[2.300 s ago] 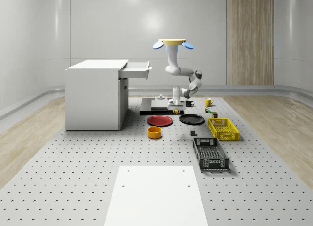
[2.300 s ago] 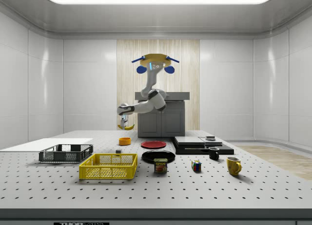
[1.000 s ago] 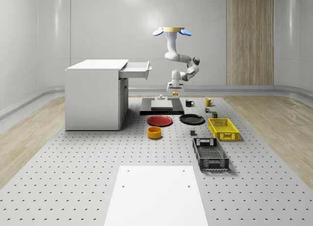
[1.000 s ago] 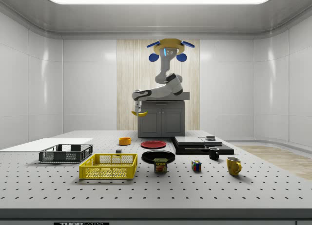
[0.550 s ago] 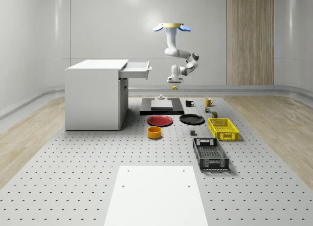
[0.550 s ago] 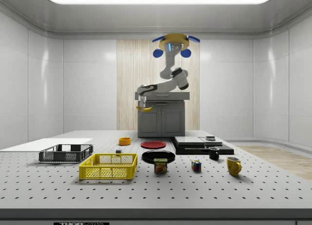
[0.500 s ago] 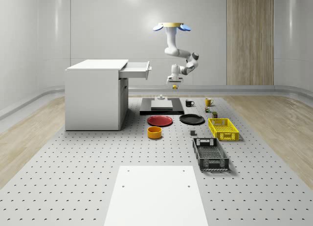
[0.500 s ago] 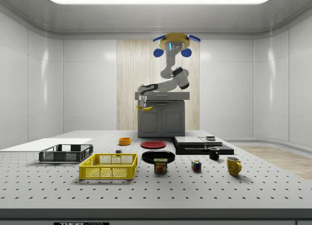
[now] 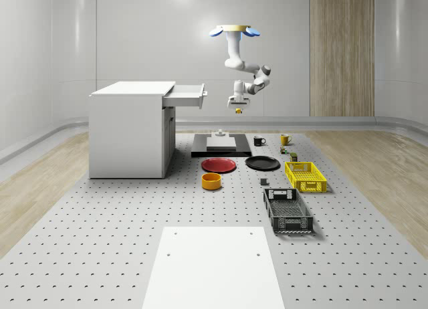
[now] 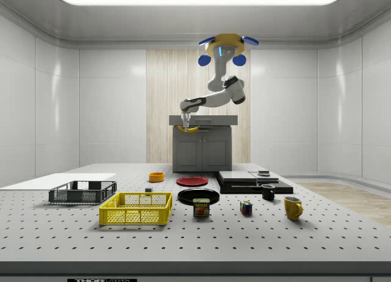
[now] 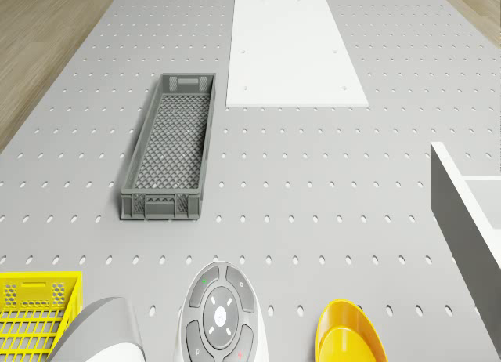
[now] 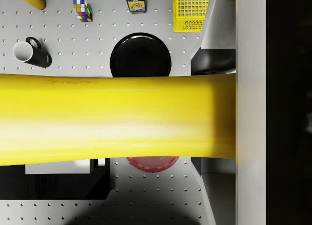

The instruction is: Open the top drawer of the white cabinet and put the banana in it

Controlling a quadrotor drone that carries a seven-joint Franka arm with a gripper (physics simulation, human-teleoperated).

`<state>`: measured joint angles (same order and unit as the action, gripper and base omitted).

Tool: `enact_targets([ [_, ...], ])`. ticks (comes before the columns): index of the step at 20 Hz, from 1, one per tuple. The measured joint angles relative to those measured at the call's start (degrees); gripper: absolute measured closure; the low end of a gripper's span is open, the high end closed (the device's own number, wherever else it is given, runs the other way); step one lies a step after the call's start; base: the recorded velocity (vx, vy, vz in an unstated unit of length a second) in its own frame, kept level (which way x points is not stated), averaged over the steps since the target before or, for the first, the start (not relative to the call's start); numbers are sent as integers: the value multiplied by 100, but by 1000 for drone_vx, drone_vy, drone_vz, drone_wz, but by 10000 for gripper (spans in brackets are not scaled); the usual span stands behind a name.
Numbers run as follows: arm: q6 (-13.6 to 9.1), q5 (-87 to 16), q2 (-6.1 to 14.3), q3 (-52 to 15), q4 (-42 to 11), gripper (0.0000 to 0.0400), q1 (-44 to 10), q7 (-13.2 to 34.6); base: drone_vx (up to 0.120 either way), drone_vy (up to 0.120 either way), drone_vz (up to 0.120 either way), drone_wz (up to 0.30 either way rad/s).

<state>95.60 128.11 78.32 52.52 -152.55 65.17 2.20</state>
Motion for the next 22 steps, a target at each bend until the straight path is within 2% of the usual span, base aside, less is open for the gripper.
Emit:
enact_targets([
  [22,-54,34,-58,-13,-7,208,-48,37,-120,-2,120,0],
])
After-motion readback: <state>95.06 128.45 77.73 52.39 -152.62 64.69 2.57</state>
